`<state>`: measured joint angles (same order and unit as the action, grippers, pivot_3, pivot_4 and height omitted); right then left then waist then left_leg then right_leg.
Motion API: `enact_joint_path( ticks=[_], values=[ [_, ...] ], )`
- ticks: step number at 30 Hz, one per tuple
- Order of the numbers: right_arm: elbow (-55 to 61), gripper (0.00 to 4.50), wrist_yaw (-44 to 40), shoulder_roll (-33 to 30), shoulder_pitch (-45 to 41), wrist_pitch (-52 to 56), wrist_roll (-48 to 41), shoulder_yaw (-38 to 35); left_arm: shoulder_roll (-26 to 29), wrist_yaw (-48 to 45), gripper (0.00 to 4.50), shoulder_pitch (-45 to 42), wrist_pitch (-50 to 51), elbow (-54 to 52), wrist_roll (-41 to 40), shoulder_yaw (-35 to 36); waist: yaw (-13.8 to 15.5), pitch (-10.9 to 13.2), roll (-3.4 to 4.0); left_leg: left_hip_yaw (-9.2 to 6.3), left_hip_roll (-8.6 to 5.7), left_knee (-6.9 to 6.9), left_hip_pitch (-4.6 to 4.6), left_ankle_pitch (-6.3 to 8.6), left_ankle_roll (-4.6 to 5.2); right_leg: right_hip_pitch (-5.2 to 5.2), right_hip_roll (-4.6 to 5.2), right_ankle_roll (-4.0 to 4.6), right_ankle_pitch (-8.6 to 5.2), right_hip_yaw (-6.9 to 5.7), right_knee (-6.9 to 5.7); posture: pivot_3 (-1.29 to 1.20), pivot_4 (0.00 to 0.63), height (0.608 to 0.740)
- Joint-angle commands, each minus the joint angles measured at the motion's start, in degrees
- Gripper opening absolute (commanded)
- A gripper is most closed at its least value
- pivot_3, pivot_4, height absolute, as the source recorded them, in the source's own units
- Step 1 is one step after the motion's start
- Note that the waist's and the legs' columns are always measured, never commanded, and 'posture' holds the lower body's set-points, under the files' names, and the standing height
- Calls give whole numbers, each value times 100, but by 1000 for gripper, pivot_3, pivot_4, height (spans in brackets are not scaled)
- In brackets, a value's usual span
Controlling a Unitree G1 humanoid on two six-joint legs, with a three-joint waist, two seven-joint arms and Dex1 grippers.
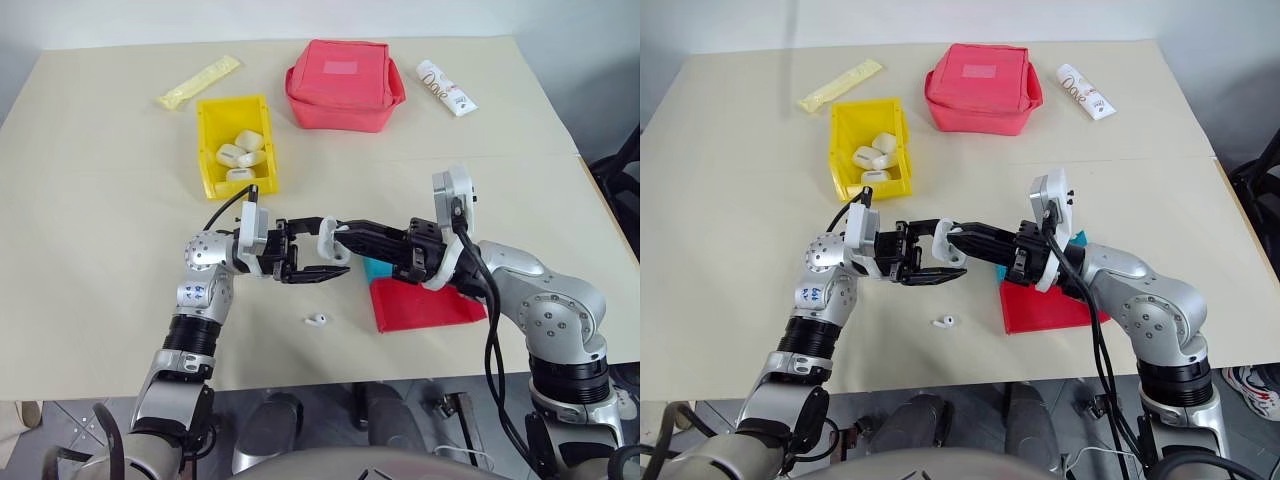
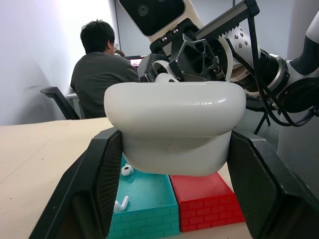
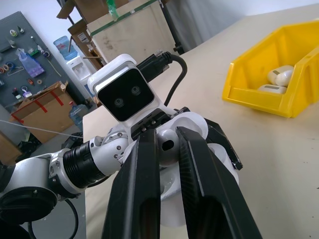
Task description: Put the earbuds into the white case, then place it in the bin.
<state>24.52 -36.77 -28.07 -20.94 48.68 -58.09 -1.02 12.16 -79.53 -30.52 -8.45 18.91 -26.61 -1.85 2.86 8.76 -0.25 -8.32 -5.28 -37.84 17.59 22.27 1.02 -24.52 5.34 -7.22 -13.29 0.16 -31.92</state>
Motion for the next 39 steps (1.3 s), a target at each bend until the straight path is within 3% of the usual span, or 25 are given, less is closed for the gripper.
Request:
enact_joint_path(
  ticks=[1, 6, 13, 26, 39],
  values=[
    [-422, 626, 350, -214, 186, 134, 366, -207, -72, -92, 2782, -301, -341, -467, -337, 179, 0, 0, 0, 0, 0, 0, 0, 0, 0, 0, 0, 0, 0, 0, 0, 0, 150, 740],
    [-395, 2027, 323, -250, 156, 124, 365, -260, -83, -95, 2782, -307, -362, -394, -303, 191, 17, -3, -6, -1, -1, -3, 2, 0, 0, 1, 2, 0, 0, -2, 0, 0, 150, 740],
    [-452, 4474, 335, -261, 80, 134, 471, -353, -83, -63, 2782, -329, -452, -222, -273, 227, -22, -3, -3, 0, 4, -7, 6, -1, -1, -3, 0, 0, 0, -1, -4, 0, 150, 740],
    [-283, 4491, 173, -480, 163, 79, 488, -618, 99, 192, 2782, -114, -402, -194, -291, 412, 2, -3, -3, -1, -2, -9, 7, -3, 2, -2, 2, -1, 1, -1, -3, 0, 150, 740],
    [177, 4491, -513, -795, 516, -924, 1085, -660, 303, 281, 2782, 92, 30, -290, -554, 609, 7, -3, -3, -1, -2, -9, 8, -3, 2, -1, 1, -2, 1, -3, -3, 0, 150, 740]
  ],
)
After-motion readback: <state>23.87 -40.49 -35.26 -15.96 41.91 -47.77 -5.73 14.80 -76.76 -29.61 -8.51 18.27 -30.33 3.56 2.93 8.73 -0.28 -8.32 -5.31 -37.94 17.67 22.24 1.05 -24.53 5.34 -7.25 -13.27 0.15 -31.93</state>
